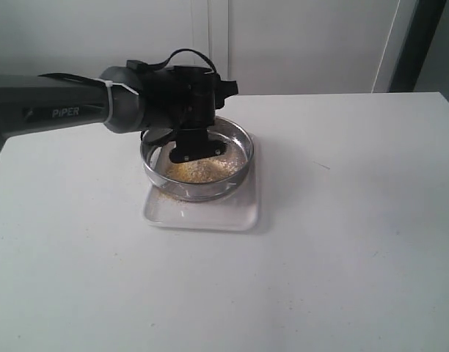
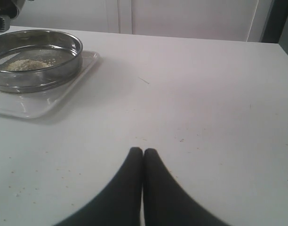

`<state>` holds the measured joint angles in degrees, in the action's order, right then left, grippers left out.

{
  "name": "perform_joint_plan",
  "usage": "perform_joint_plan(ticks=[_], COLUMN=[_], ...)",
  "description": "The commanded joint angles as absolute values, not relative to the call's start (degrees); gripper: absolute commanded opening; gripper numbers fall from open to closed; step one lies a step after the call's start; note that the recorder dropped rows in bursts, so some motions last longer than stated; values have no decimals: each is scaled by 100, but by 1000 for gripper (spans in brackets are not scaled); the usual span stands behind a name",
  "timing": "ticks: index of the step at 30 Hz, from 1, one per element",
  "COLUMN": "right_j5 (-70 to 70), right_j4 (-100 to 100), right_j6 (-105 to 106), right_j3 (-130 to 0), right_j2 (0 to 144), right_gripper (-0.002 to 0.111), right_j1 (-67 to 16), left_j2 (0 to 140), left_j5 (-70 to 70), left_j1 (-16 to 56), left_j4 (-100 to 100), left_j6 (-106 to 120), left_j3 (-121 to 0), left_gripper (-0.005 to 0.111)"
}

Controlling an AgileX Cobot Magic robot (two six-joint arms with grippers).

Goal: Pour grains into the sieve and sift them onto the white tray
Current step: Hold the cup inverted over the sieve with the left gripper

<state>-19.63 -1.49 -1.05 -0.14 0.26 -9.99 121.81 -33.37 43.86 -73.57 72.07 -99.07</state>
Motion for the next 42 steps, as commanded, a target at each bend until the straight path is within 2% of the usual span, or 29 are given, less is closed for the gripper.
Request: perform_joint_plan(ticks=[1,17,32,42], right_j5=[-1922,-1922,-1922,-1922], right_j4=[-171,-171,-171,-171], right_j6=[-134,-134,-134,-134], right_j3=[0,0,0,0], right_j2=[0,0,0,0], right_gripper=[0,0,0,0], right_j1=[-1023,-1023,-1023,-1023], left_j2=[12196,12264,12264,12264], left_j5=[-3849,-3753,-3704,-3713], left_j1=[4412,4581,4581,4581], left_j4=[-7837,-7724,-7375,-7375], left_j6=[7244,7128,2706,2351], left_j3=[-9946,-9946,-9946,-9946], left_gripper=[0,0,0,0])
